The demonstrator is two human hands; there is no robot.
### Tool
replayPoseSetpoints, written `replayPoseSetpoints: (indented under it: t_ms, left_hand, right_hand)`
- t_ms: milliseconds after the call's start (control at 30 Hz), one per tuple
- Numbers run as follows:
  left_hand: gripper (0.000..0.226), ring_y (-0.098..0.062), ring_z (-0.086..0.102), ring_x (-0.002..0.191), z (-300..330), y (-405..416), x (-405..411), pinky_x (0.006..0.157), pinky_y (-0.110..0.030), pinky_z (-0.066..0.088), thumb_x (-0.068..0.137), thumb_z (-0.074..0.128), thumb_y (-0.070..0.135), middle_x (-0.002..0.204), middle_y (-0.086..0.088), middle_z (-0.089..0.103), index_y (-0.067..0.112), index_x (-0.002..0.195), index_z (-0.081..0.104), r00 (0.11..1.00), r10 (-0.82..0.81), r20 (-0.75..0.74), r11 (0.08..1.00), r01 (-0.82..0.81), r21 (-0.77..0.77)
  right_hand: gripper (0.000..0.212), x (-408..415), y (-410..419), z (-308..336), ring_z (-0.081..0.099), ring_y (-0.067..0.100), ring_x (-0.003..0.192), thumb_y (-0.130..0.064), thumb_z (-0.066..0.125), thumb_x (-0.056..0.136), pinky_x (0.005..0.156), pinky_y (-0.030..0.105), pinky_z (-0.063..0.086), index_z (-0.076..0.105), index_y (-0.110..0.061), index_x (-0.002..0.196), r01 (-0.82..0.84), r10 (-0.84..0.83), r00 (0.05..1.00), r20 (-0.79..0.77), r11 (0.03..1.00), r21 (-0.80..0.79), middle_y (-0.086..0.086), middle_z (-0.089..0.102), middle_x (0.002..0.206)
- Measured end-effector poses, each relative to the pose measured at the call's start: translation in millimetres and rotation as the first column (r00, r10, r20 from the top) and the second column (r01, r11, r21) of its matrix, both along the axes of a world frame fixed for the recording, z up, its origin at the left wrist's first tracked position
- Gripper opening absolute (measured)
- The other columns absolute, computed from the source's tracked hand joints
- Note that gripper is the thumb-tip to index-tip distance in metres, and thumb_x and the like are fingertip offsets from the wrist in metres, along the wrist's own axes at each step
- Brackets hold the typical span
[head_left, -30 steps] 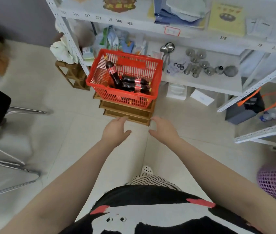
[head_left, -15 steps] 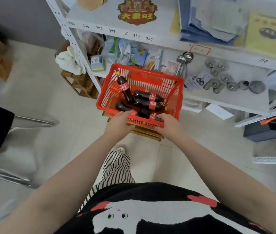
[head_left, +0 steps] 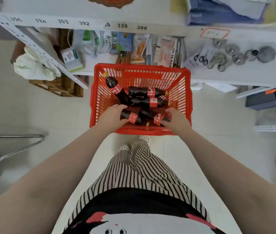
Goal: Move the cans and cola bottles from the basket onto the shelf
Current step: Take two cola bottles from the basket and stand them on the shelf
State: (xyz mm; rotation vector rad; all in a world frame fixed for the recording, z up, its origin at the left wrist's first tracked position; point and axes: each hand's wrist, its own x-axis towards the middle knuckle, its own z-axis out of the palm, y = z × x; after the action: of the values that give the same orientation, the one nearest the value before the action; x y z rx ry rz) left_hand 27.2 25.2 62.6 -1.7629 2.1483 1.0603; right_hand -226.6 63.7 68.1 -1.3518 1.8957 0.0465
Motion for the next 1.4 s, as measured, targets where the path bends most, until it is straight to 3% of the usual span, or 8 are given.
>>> replayPoseSetpoints:
  t_ms: [200, 467, 600, 767, 933, 1067, 1200, 1400]
  left_hand:
    - [0.060, -0.029, 0.051, 0.123, -66.8, -29.0, -4.5, 0.103, -0.034, 0.037, 0.084, 0.069, 0.029, 0.135, -0.012, 0.055, 0.012, 0.138, 0.047, 0.999, 0.046, 0.010, 0.992, -0.047, 0.118]
    - [0.064, -0.033, 0.053, 0.120, -171.8, -55.1, -18.7, 0.102, -0.039, 0.040, 0.080, 0.073, 0.031, 0.132, -0.017, 0.055, 0.009, 0.136, 0.049, 0.999, 0.016, 0.030, 0.974, -0.022, 0.224]
    - [0.071, -0.036, 0.050, 0.122, -211.2, -59.5, -26.3, 0.103, -0.039, 0.037, 0.075, 0.078, 0.033, 0.133, -0.020, 0.052, 0.008, 0.136, 0.049, 0.998, -0.051, 0.040, 0.957, 0.038, 0.286]
    - [0.076, -0.039, 0.050, 0.120, -247.3, -62.1, -20.5, 0.107, -0.046, 0.031, 0.069, 0.076, 0.048, 0.130, -0.019, 0.054, 0.014, 0.133, 0.052, 0.956, -0.260, 0.136, 0.951, 0.229, 0.207]
    - [0.078, -0.037, 0.040, 0.129, -256.0, -63.6, -16.5, 0.116, -0.055, 0.009, 0.074, 0.070, 0.053, 0.138, -0.016, 0.048, 0.013, 0.137, 0.045, 0.878, -0.399, 0.263, 0.915, 0.362, 0.181]
    - [0.080, -0.036, 0.042, 0.128, -252.7, -69.9, -13.0, 0.115, -0.051, 0.018, 0.076, 0.066, 0.057, 0.137, -0.015, 0.048, 0.011, 0.137, 0.042, 0.810, -0.511, 0.289, 0.860, 0.476, 0.186]
    - [0.080, -0.034, 0.050, 0.121, -232.6, -73.8, -3.8, 0.107, -0.044, 0.031, 0.076, 0.064, 0.059, 0.132, -0.015, 0.051, 0.008, 0.135, 0.043, 0.822, -0.507, 0.260, 0.862, 0.491, 0.129]
    - [0.077, -0.034, 0.055, 0.111, -171.2, -72.3, 13.0, 0.088, -0.042, 0.045, 0.076, 0.064, 0.060, 0.127, -0.013, 0.053, 0.011, 0.133, 0.045, 0.893, -0.408, 0.191, 0.912, 0.409, 0.039]
  right_hand:
    - [0.059, -14.9, -40.8, -61.4, 0.056, 0.030, 0.117, -0.031, 0.073, 0.081, 0.091, 0.035, 0.044, 0.050, -0.011, 0.131, -0.069, 0.071, 0.997, -0.015, 0.989, 0.129, 0.010, 0.059, 0.129]
    - [0.070, -25.3, -59.7, -155.8, 0.056, 0.027, 0.120, -0.038, 0.076, 0.076, 0.096, 0.035, 0.045, 0.047, -0.014, 0.135, -0.102, 0.105, 0.994, 0.005, 0.952, 0.287, 0.007, 0.057, 0.135]
    - [0.071, -26.0, -58.2, -183.2, 0.056, 0.026, 0.119, -0.043, 0.076, 0.076, 0.095, 0.035, 0.047, 0.047, -0.017, 0.135, -0.067, 0.059, 0.998, 0.033, 0.941, 0.331, 0.006, 0.058, 0.133]
    - [0.071, -28.9, -53.8, -202.0, 0.056, 0.026, 0.117, -0.045, 0.079, 0.071, 0.094, 0.034, 0.045, 0.050, -0.020, 0.132, -0.080, 0.066, 0.997, 0.049, 0.923, 0.376, 0.005, 0.059, 0.130]
    - [0.070, -32.0, -51.7, -207.5, 0.059, 0.023, 0.110, -0.048, 0.080, 0.068, 0.090, 0.033, 0.049, 0.055, -0.020, 0.126, -0.045, 0.021, 0.998, 0.064, 0.917, 0.396, 0.003, 0.063, 0.122]
    - [0.067, -30.9, -52.7, -204.4, 0.061, 0.022, 0.101, -0.048, 0.080, 0.068, 0.079, 0.029, 0.048, 0.057, -0.019, 0.124, -0.040, 0.025, 0.999, 0.044, 0.914, 0.404, 0.004, 0.065, 0.116]
    - [0.064, -27.7, -57.6, -187.3, 0.057, 0.018, 0.095, -0.050, 0.077, 0.071, 0.076, 0.029, 0.045, 0.059, -0.018, 0.123, -0.030, 0.014, 0.999, 0.044, 0.920, 0.391, 0.001, 0.065, 0.115]
    - [0.056, -27.3, -63.1, -121.8, 0.056, 0.018, 0.090, -0.042, 0.077, 0.075, 0.078, 0.027, 0.044, 0.059, -0.012, 0.119, 0.188, -0.259, 0.958, 0.123, 0.891, 0.412, 0.002, 0.062, 0.106]
